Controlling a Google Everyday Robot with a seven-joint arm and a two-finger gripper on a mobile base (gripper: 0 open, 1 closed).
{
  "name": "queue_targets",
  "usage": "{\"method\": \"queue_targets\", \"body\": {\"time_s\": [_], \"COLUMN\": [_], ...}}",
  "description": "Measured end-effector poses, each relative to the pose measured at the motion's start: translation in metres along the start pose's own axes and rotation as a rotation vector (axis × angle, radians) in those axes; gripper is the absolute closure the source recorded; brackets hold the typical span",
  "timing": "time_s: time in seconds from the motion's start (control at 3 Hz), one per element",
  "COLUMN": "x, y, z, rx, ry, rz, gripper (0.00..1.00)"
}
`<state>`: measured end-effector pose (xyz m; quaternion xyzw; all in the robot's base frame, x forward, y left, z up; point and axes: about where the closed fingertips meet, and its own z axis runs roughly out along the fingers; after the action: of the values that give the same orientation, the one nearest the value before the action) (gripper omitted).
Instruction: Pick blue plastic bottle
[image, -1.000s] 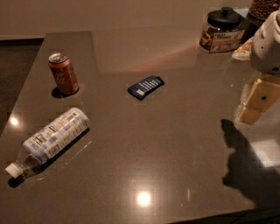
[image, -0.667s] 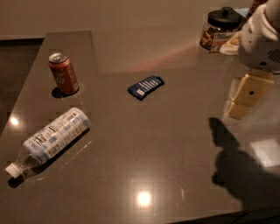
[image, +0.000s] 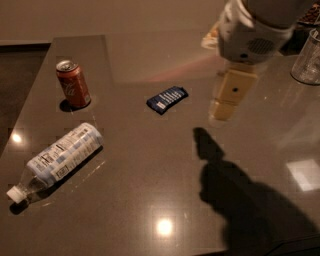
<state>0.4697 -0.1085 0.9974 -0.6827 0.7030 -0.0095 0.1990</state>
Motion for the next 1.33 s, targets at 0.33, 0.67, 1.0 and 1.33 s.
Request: {"method": "queue_targets", "body": {"time_s": [0.33, 0.67, 1.0, 1.33], "x": [-0.061, -0.114, -0.155, -0.179], "y": [0.000, 0.012, 0.028, 0.037], "z": [0.022, 0.052, 0.087, 0.107], "rx": [-0.034, -0.077, -0.123, -0.149], "ry": [-0.041, -0.044, -0.021, 0.001], "rz": [-0.129, -0.276, -0.413, -0.498], "gripper": [0.00, 0.00, 0.00, 0.00]}}
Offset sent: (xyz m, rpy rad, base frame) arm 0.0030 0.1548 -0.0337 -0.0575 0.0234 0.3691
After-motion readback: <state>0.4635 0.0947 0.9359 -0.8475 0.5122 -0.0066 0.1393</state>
